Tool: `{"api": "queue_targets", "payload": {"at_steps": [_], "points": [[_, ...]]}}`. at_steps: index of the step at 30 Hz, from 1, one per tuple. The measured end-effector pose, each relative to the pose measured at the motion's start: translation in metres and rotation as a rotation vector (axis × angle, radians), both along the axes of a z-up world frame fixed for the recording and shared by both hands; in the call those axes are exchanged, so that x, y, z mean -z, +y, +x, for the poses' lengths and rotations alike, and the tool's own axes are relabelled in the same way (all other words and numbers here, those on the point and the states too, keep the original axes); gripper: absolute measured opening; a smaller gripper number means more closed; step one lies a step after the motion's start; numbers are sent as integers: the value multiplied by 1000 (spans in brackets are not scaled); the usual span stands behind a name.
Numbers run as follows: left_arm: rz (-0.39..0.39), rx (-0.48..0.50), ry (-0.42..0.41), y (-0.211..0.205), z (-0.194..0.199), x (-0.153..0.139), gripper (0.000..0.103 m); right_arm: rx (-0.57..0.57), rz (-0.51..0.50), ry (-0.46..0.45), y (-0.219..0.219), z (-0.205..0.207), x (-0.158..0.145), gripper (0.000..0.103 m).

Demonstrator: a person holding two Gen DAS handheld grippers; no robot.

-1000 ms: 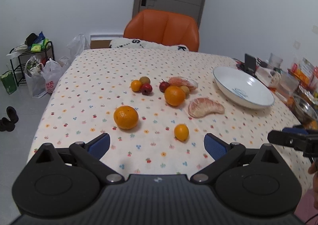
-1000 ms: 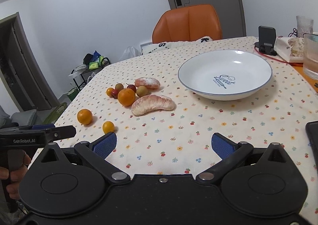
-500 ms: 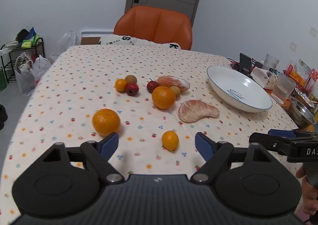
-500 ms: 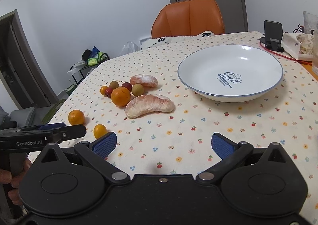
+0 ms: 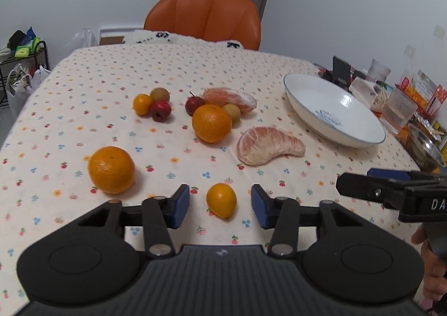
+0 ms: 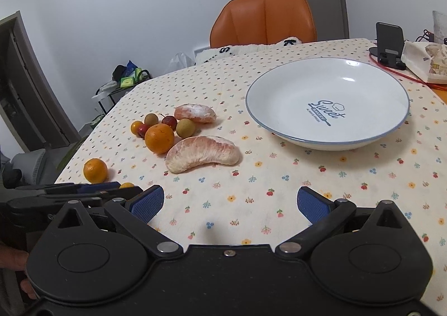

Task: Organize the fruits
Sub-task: 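Close the left gripper on the small orange fruit while the right gripper approaches the pomelo segment, then close the right gripper around the peeled pink pomelo segment and lift it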

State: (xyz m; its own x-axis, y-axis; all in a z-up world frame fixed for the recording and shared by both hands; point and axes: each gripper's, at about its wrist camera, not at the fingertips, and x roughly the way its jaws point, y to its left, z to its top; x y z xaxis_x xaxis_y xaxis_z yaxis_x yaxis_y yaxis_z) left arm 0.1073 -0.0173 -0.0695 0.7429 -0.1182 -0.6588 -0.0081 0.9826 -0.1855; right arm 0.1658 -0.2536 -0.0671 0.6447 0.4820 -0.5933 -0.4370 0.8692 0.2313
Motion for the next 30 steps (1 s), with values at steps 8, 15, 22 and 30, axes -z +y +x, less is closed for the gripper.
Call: {"api": "queue_targets", "payload": {"at_steps": [8,15,22,30], "points": [[0,2,-20,6,5,-5,22,-20,-31,7,17,11,2,103],[-5,-15,-40,19,10,-18,22,-20,-53,30,36,25,6,103],[-18,-22,-54,30,16,-28,22,-19,-103,17,62,36,6,103],[-33,-19,-69,37,23,-33,22,-11,-147,27,84,45,11,103]]}}
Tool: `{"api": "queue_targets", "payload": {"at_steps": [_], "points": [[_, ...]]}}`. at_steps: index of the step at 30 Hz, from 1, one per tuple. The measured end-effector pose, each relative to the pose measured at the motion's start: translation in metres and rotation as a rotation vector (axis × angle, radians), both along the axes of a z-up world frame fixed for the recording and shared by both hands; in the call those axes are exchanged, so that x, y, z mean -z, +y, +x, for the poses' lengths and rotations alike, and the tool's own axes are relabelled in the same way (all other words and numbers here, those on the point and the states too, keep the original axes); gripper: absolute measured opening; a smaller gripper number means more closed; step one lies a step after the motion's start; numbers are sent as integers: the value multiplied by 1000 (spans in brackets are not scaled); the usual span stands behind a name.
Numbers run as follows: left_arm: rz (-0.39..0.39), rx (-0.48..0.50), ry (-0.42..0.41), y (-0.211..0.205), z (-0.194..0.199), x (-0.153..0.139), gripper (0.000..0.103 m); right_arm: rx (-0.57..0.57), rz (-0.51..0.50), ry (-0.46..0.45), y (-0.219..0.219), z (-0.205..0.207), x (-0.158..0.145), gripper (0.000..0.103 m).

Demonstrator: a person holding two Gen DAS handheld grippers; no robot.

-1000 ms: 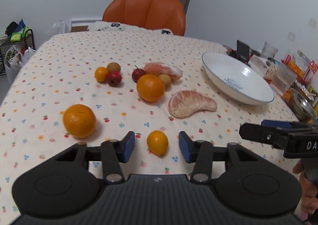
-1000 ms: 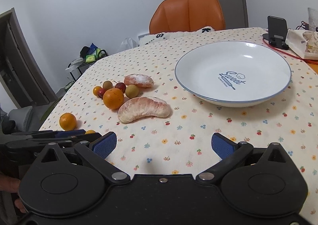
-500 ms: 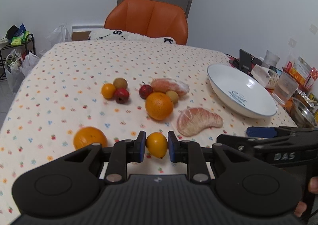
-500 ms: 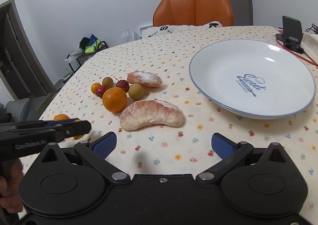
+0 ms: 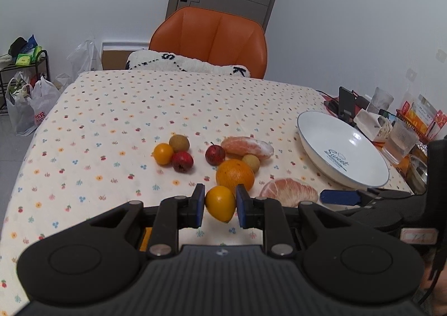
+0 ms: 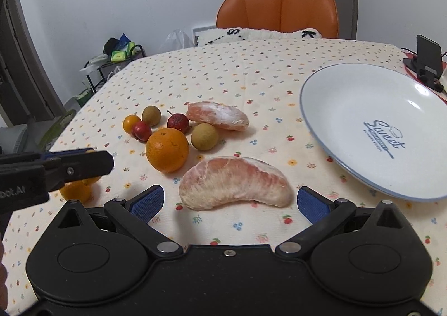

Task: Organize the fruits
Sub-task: 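Close the right gripper around the peeled pink pomelo segment and lift it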

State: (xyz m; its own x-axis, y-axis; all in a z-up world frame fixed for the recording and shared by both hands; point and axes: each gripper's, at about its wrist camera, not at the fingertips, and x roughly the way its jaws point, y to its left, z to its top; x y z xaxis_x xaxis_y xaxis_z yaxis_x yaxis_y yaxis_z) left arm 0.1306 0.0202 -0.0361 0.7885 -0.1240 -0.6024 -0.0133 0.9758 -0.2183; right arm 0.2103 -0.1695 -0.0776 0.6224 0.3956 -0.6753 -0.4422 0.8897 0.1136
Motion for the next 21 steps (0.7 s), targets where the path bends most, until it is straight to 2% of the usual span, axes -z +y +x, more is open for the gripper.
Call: {"api": "queue_targets", "payload": {"at_steps": [10,12,13,21], "points": [[-17,-3,-7,9,4,0,22,17,-62,-31,17,5,5,103],[-20,-8,-7,10,5,0,22,19,-65,-36,18,5,4,99],[-18,-11,-4,10,5,0,22,26,-70,-47,18,5,3,89],[0,-17,-16,4,1,-9,22,-30,6,-49,3,-1,-5,88]]}}
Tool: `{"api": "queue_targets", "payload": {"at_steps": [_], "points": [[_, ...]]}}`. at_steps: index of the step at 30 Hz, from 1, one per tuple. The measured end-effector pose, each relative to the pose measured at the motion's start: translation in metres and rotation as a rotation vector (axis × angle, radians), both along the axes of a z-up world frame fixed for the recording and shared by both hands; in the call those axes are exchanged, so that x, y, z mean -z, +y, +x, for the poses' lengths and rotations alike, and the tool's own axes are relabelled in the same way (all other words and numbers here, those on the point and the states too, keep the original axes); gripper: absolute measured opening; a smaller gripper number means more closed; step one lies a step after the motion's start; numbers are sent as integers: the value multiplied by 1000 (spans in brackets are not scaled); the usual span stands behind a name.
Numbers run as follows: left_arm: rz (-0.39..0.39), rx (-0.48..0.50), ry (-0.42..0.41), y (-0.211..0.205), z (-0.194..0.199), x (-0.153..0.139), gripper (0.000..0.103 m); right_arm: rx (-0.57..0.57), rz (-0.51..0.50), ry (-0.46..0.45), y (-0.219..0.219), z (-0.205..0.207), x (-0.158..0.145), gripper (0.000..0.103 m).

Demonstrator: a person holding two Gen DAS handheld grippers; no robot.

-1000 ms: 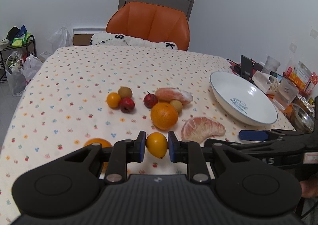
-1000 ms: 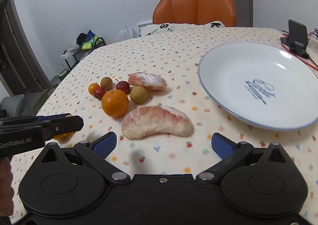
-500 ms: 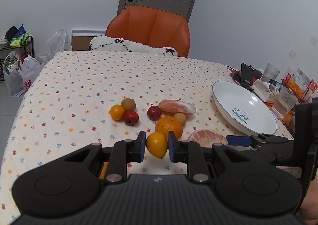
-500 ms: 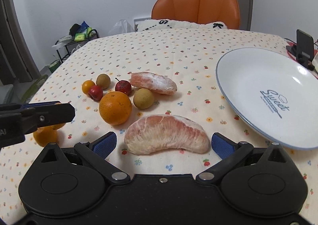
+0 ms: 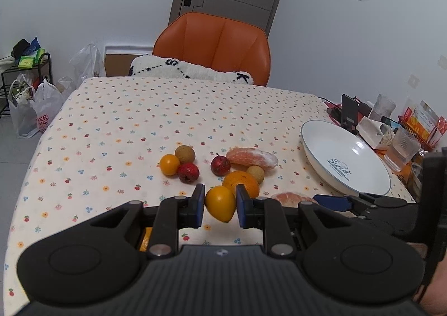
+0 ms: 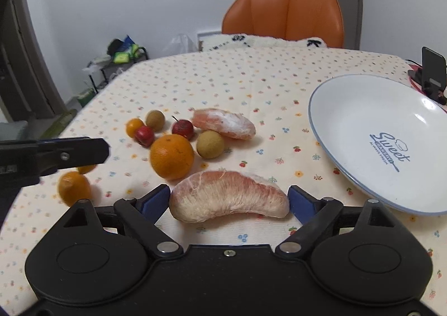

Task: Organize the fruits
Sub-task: 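Close the right gripper around the peeled pink pomelo segment and lift it, then carry the pomelo segment onto the white plate and open the right gripper while the left carries the small orange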

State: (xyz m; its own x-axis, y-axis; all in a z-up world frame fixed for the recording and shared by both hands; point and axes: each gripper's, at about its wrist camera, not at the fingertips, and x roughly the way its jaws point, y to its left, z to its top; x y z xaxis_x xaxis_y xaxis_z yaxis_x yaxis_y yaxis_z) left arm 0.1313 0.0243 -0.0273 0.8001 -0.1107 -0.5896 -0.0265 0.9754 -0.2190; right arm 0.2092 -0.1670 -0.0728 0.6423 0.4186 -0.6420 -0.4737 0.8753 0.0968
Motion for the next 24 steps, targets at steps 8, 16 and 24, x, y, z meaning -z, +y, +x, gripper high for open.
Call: {"api": "queue_targets", "payload": {"at_steps": [8,16,24], "points": [[12,13,-19,-13,1,-12,22,-23,89,-33,-20,-11,-26,88],[24,36,-51,-31,4,-26,22,-21,123,-87,-41,-21,-46,88],[31,64,-58,-51,9,-31,22,9,147,-118,-65,-23,-54,88]]}}
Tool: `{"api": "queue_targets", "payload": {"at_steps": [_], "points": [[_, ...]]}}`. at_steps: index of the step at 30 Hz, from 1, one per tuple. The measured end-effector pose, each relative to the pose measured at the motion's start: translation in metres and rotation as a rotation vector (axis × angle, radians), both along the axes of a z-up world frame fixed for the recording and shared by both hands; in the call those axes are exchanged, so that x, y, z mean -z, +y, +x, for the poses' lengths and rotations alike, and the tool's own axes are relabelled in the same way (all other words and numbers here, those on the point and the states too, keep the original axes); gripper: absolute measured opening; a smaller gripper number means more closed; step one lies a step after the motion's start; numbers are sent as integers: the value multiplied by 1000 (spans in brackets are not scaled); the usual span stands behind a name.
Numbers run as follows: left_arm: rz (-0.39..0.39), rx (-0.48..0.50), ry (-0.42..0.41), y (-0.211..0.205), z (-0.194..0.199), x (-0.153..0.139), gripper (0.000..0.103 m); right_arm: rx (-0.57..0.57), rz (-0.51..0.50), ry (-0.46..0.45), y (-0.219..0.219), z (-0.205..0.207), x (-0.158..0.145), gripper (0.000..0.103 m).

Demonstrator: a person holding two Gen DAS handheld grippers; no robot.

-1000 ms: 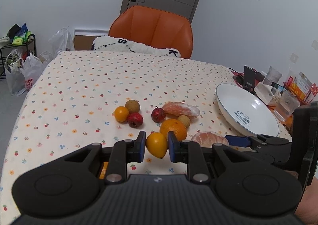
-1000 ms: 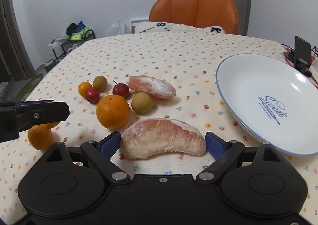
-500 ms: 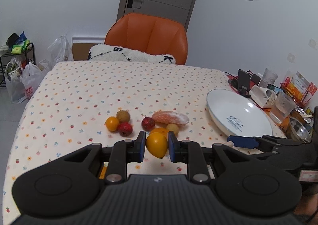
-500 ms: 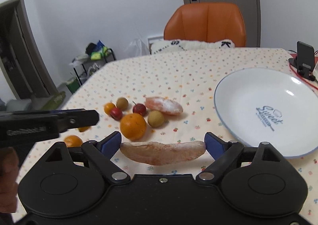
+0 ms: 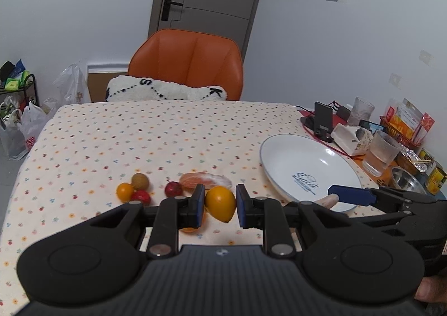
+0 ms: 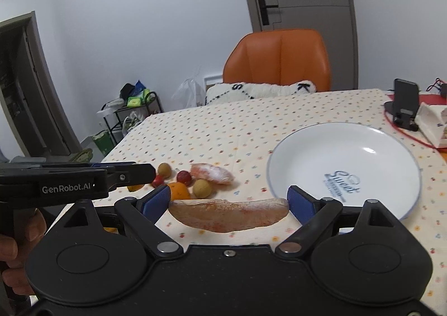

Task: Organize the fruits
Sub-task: 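Carry the pomelo segment onto the white plate and open the right gripper while the left carries the small orange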

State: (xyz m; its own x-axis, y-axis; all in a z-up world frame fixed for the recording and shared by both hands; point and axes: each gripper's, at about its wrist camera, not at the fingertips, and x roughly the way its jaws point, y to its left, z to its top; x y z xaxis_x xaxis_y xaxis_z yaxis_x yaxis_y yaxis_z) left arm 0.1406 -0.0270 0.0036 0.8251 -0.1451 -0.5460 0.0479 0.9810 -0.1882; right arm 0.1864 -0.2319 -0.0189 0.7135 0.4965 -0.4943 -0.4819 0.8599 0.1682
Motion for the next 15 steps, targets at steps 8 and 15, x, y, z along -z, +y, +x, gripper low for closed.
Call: {"api": "queue_targets", "payload": {"at_steps": [8,15], "points": [[4,9,-6,-17,10,0,22,53,18,-11,-27,8,1,88],[19,32,-1,-34,24,2,22,110,31,-15,-53,19,7,88]]}}
